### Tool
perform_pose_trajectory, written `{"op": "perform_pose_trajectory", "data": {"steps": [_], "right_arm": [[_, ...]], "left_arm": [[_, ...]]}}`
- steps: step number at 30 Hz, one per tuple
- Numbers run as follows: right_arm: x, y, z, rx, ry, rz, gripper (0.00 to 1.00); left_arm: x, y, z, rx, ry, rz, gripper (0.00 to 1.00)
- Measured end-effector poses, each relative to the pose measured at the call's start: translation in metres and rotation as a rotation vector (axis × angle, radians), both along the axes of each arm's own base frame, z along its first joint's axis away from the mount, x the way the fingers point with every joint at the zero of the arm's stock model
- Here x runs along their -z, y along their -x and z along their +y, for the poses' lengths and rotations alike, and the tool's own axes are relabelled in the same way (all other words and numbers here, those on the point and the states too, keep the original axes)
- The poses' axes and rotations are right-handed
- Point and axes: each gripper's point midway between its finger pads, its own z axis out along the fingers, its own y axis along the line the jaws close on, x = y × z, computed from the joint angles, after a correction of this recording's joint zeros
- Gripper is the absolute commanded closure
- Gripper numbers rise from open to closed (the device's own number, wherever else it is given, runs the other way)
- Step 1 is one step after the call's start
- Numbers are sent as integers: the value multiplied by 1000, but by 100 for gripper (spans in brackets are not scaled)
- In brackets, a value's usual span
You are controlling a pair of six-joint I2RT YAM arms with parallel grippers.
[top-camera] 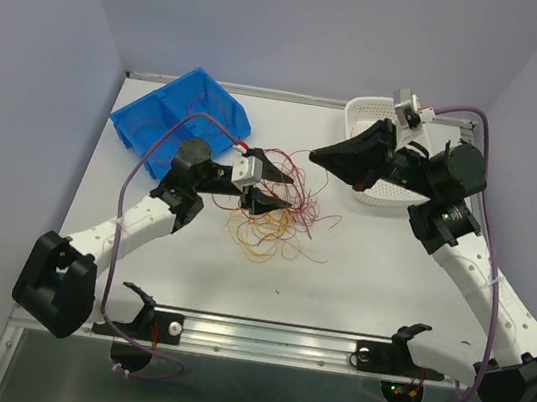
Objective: Untangle the cables
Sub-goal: Place the cable in the bin.
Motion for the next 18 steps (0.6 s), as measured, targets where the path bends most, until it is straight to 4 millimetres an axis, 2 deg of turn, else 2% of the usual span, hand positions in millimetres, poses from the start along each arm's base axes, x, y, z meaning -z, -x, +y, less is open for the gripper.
{"op": "perform_pose_trajectory", "data": {"steps": [2,9,15,18], "right_arm": [[0,0,0,0,-1,-2,99],[3,1,0,0,1,2,100],[2,3,-2,-1,-1,-3,99],[0,6,-3,-4,-3,-10,100]], "left_arm": [[2,2,0,10,-7,-4,29],[6,12,3,47,-35,-23,19],[-5,26,8,88,-28,-76,19],[2,31,8,114,-46,-71,19]]}}
